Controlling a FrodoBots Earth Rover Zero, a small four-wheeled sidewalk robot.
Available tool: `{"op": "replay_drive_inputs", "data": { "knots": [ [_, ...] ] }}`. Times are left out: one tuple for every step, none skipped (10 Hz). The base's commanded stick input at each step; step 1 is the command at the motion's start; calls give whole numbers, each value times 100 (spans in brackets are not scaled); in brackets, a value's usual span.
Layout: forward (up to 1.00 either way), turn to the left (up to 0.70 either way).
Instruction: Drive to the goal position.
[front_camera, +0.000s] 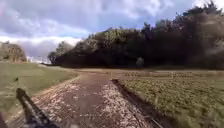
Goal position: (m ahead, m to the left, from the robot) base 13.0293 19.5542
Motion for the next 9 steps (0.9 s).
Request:
{"op": "replay_drive_inputs", "data": {
  "knots": [
    [85, 0],
    [85, 0],
    [85, 0],
    [85, 16],
    [85, 33],
    [85, 34],
    [85, 0],
    [85, 0],
    [85, 0]
  ]
}}
